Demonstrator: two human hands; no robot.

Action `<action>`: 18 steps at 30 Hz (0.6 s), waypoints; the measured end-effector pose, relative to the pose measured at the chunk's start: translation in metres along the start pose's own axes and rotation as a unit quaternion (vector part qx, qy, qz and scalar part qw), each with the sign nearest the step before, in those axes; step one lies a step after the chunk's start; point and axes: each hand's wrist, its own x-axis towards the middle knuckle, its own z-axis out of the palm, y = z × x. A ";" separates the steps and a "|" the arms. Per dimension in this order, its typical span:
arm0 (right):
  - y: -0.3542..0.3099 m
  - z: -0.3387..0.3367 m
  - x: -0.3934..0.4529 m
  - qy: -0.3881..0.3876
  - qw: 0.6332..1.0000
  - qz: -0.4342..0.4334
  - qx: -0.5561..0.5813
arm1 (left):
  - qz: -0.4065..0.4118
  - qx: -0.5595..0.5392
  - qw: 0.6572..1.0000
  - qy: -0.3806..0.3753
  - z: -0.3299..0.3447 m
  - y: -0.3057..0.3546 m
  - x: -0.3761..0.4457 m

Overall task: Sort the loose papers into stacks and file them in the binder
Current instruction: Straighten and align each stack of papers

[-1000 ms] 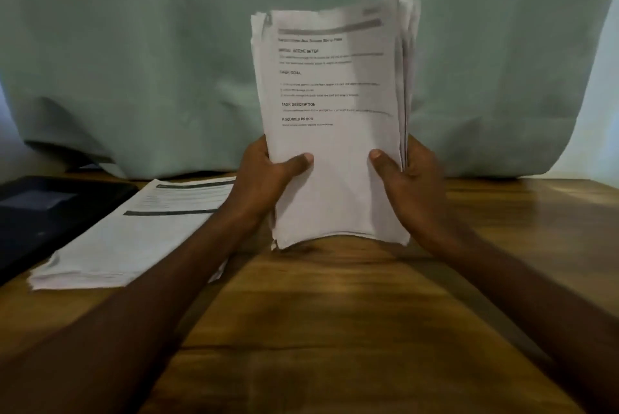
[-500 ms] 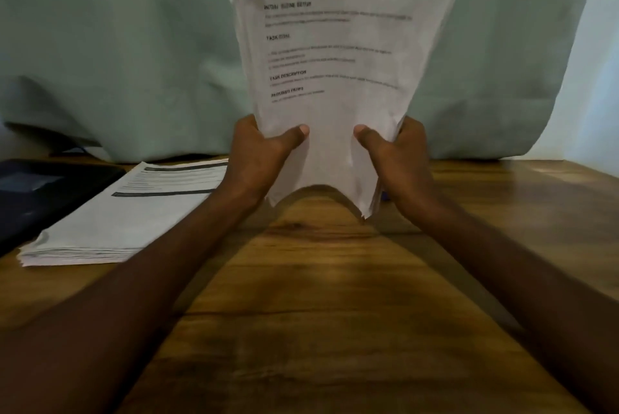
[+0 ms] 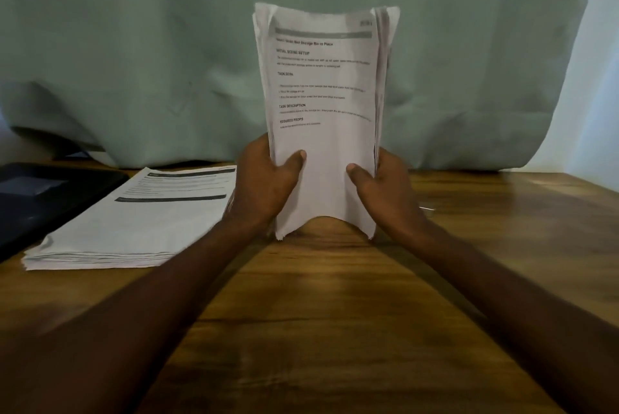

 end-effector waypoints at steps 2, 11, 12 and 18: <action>-0.004 -0.001 -0.002 0.027 0.999 -0.028 0.028 | 0.021 -0.008 1.000 0.020 -0.003 0.005 0.003; 0.006 -0.008 0.005 -0.043 0.999 0.031 0.012 | -0.027 0.088 0.996 -0.009 -0.012 0.001 0.013; 0.002 -0.008 0.004 -0.020 1.000 0.001 0.013 | -0.010 0.075 0.997 0.006 -0.013 0.005 0.013; 0.007 0.006 0.000 -0.061 0.997 0.051 -0.023 | -0.033 0.160 0.986 -0.044 -0.001 -0.009 0.009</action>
